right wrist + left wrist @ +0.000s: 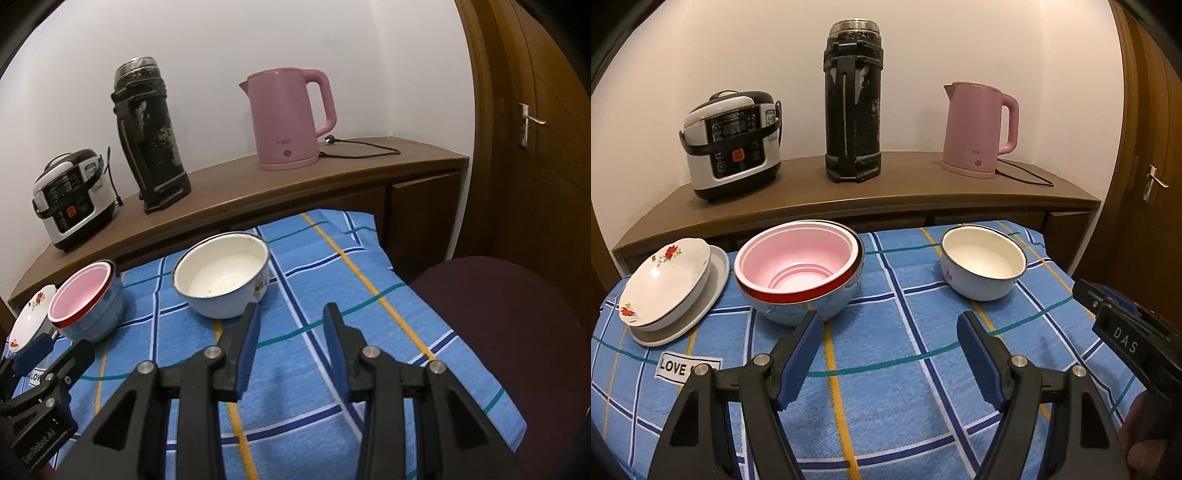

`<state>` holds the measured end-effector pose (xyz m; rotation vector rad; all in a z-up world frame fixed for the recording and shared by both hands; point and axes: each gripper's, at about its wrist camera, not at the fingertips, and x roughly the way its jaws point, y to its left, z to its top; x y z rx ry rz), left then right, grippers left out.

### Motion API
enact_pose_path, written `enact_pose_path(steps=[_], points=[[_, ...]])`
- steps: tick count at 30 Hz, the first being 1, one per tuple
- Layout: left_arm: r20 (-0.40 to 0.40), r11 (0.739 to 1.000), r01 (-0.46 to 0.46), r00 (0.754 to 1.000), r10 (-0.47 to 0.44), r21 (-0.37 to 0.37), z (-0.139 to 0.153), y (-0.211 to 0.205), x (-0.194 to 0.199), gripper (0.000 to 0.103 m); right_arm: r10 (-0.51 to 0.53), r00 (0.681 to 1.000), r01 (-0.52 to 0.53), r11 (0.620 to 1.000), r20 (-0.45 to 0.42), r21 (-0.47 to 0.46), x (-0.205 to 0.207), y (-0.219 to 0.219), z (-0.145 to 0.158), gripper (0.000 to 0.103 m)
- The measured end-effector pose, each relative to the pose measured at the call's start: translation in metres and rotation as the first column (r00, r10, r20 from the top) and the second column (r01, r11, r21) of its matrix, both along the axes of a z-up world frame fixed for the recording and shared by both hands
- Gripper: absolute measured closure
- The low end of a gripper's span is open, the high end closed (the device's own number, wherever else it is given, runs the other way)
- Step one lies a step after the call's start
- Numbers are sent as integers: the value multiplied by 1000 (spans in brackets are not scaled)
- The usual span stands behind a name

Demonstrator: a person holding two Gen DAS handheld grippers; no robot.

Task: Organize plates and bowls
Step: 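Move both grippers toward the white enamel bowl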

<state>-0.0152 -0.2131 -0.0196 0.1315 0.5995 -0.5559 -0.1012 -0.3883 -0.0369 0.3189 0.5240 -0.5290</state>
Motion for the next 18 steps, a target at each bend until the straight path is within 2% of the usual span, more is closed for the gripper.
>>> enact_pose_path(steps=[9, 14, 18], points=[[-10, 999, 39, 999, -39, -33, 12, -23, 14, 26, 0, 999, -2, 1000, 53, 31, -1, -18, 5, 66], [-24, 998, 38, 999, -39, -47, 19, -44, 35, 26, 49, 996, -53, 997, 74, 62, 14, -24, 10, 66], [-40, 998, 64, 997, -65, -27, 18, -66, 52, 27, 82, 993, -89, 993, 85, 80, 33, -29, 12, 70]])
